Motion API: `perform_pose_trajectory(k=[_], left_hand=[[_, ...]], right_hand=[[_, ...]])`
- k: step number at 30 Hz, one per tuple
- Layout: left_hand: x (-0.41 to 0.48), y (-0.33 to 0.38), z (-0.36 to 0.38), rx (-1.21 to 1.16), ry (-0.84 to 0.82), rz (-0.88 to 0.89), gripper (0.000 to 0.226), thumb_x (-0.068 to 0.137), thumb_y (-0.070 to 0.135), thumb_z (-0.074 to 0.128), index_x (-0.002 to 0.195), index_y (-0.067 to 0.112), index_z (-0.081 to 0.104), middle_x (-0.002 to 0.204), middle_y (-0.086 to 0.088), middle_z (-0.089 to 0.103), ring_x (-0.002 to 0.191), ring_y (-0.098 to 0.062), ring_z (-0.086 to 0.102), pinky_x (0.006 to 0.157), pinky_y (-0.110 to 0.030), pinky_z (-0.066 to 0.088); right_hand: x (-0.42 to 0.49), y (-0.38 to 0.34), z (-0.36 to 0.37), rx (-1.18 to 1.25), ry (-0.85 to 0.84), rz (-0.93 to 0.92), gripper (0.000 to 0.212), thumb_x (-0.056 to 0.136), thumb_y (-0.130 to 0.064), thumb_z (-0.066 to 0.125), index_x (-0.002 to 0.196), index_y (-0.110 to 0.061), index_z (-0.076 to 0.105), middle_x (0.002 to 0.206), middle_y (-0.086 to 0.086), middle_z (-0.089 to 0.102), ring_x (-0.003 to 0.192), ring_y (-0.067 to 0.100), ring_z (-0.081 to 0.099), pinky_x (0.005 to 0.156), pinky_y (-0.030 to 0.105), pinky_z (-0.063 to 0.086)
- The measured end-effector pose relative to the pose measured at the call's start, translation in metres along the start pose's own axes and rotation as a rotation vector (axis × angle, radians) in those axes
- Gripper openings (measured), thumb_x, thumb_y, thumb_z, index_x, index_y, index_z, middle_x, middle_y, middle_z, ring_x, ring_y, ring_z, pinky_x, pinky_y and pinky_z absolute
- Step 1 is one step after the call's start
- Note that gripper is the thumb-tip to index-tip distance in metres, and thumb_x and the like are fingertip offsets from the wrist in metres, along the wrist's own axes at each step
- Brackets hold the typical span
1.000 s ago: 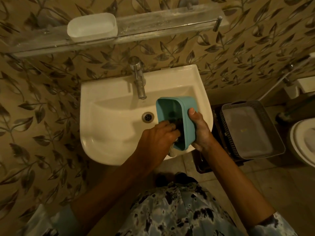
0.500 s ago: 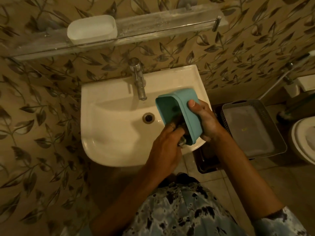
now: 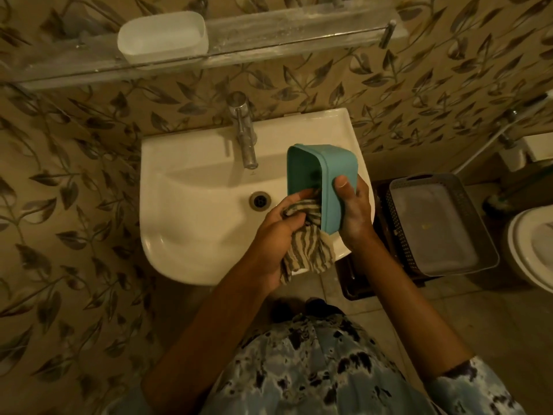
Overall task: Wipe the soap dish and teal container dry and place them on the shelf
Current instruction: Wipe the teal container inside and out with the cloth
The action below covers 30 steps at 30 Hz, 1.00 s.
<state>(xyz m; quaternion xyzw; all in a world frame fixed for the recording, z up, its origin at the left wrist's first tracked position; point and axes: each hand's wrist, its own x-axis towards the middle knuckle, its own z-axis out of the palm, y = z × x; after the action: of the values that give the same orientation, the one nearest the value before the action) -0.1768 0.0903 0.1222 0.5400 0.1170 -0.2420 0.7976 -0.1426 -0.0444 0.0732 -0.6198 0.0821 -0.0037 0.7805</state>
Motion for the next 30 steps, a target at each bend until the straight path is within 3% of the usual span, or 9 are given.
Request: perform_pose_trajectory(k=[3, 6, 8, 11, 14, 19, 24, 27, 30], left_hand=[[0.005, -0.003, -0.005, -0.034, -0.004, 0.048, 0.039, 0.099, 0.005, 0.032, 0.120, 0.024, 0.058, 0.116, -0.006, 0.068, 0.101, -0.019, 0.066, 0.084, -0.029, 0.056], [-0.001, -0.006, -0.008, 0.480, 0.031, 0.256, 0.043, 0.097, 0.000, 0.041, 0.112, 0.037, 0.057, 0.113, 0.016, 0.063, 0.103, 0.007, 0.060, 0.088, -0.011, 0.048], [-0.002, -0.015, -0.013, 0.758, -0.014, 0.383, 0.043, 0.092, -0.007, 0.044, 0.121, 0.025, 0.054, 0.118, 0.015, 0.058, 0.106, 0.018, 0.053, 0.092, -0.005, 0.041], [0.002, -0.014, -0.032, 1.099, -0.111, 0.473, 0.052, 0.080, -0.015, 0.052, 0.128, 0.004, 0.056, 0.134, -0.013, 0.054, 0.125, -0.020, 0.052, 0.105, -0.038, 0.044], [0.007, -0.001, -0.039, 1.424, -0.077, 0.581, 0.056, 0.075, -0.012, 0.063, 0.126, 0.009, 0.059, 0.137, -0.015, 0.052, 0.124, -0.035, 0.052, 0.095, -0.052, 0.050], [-0.001, -0.003, -0.024, 1.007, -0.020, 0.536, 0.059, 0.079, -0.009, 0.050, 0.132, 0.015, 0.054, 0.135, -0.007, 0.055, 0.124, -0.017, 0.053, 0.103, -0.033, 0.046], [-0.005, -0.006, -0.010, 0.460, -0.130, 0.207, 0.040, 0.083, 0.017, 0.061, 0.121, 0.031, 0.058, 0.116, 0.005, 0.067, 0.110, -0.009, 0.062, 0.093, -0.024, 0.051], [-0.003, -0.002, -0.009, 0.402, -0.166, 0.159, 0.045, 0.075, 0.015, 0.074, 0.109, 0.042, 0.060, 0.109, 0.011, 0.070, 0.104, -0.007, 0.065, 0.084, -0.019, 0.052], [-0.001, 0.002, -0.004, 0.437, -0.123, 0.249, 0.049, 0.072, 0.004, 0.078, 0.103, 0.037, 0.059, 0.100, 0.022, 0.070, 0.096, 0.003, 0.065, 0.076, -0.010, 0.050]], right_hand=[[-0.001, 0.002, 0.000, -0.023, 0.041, -0.033, 0.068, 0.062, -0.075, 0.069, 0.109, -0.027, 0.062, 0.094, -0.007, 0.070, 0.087, 0.009, 0.068, 0.072, 0.025, 0.055], [0.003, 0.000, -0.001, 0.030, 0.053, -0.025, 0.060, 0.063, -0.070, 0.072, 0.104, -0.027, 0.067, 0.094, -0.001, 0.071, 0.087, 0.016, 0.068, 0.072, 0.032, 0.056], [0.006, -0.003, -0.003, 0.061, 0.028, -0.013, 0.055, 0.066, -0.064, 0.074, 0.105, -0.025, 0.068, 0.097, 0.002, 0.070, 0.089, 0.019, 0.067, 0.075, 0.038, 0.057], [0.003, -0.002, -0.004, 0.137, -0.026, 0.055, 0.070, 0.060, -0.066, 0.077, 0.111, -0.019, 0.065, 0.098, 0.006, 0.071, 0.088, 0.021, 0.068, 0.076, 0.038, 0.058], [-0.001, 0.002, -0.003, 0.197, -0.023, 0.123, 0.091, 0.052, -0.073, 0.077, 0.117, -0.012, 0.061, 0.106, 0.015, 0.067, 0.096, 0.030, 0.064, 0.089, 0.050, 0.052], [0.001, 0.000, -0.004, 0.180, 0.076, 0.026, 0.104, 0.057, -0.073, 0.074, 0.129, -0.001, 0.052, 0.113, 0.021, 0.060, 0.101, 0.034, 0.060, 0.089, 0.050, 0.050], [0.000, 0.003, -0.007, 0.057, 0.191, -0.103, 0.071, 0.069, -0.070, 0.068, 0.114, -0.015, 0.059, 0.101, 0.010, 0.064, 0.090, 0.018, 0.065, 0.073, 0.031, 0.056], [-0.002, 0.009, -0.004, 0.040, 0.197, -0.144, 0.072, 0.075, -0.069, 0.064, 0.117, -0.011, 0.057, 0.101, 0.003, 0.067, 0.092, 0.016, 0.066, 0.073, 0.027, 0.055], [-0.008, 0.014, 0.008, 0.050, 0.190, -0.142, 0.099, 0.074, -0.071, 0.063, 0.132, 0.005, 0.043, 0.118, 0.017, 0.060, 0.108, 0.030, 0.061, 0.085, 0.036, 0.056]])
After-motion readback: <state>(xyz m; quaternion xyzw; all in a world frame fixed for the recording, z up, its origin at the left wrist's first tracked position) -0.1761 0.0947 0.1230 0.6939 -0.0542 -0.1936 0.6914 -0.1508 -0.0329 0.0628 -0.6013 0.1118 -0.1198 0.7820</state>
